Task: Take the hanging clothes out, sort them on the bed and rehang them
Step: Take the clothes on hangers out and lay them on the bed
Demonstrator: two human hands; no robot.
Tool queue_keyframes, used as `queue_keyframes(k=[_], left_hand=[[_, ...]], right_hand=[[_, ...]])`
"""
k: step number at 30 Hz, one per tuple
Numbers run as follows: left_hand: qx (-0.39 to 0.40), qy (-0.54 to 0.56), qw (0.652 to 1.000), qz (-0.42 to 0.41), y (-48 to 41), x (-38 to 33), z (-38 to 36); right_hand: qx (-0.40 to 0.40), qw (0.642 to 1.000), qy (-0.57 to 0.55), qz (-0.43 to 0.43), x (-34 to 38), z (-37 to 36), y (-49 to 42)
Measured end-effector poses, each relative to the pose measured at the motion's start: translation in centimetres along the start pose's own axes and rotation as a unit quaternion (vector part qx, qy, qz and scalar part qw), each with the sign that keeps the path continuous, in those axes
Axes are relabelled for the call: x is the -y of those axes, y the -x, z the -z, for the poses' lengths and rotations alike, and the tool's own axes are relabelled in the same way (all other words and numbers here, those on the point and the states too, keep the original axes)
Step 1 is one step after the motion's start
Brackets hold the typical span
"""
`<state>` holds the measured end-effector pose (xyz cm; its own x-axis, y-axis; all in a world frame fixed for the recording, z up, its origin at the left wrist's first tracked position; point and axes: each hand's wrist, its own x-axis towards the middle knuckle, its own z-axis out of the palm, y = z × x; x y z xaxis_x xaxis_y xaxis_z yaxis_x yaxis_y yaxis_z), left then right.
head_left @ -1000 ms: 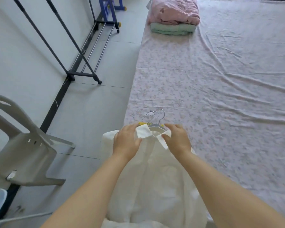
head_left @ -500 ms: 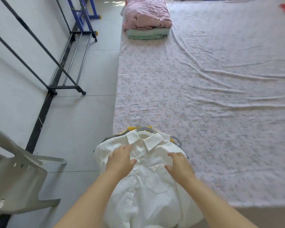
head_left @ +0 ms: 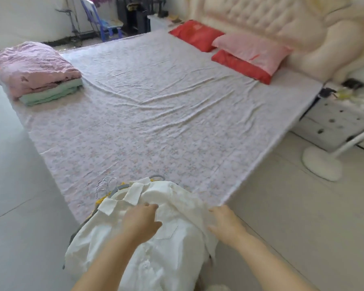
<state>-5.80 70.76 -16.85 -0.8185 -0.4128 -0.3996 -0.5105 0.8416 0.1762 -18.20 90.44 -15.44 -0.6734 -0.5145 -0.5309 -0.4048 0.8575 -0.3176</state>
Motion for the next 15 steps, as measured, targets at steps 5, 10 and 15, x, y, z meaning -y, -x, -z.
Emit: queue_keyframes(k=[5,10,15], left_hand=[[0.048,-0.063,0.986,-0.146,1.9,-7.4,-0.2],[0.076,-0.126,0.942,-0.303,5.5,-18.3,-1.2],[0.089,-0.168,0.882,-0.432,12.1,-29.2,-4.0]], right_hand=[[-0.069,0.988,-0.058,-0.123,-6.8,-2.0,10.0],[-0.132,0.948,-0.135,-0.255,-13.5,-4.4,20.6],[-0.189,0.89,-0.196,-0.365,-19.3,-8.2,31.9]])
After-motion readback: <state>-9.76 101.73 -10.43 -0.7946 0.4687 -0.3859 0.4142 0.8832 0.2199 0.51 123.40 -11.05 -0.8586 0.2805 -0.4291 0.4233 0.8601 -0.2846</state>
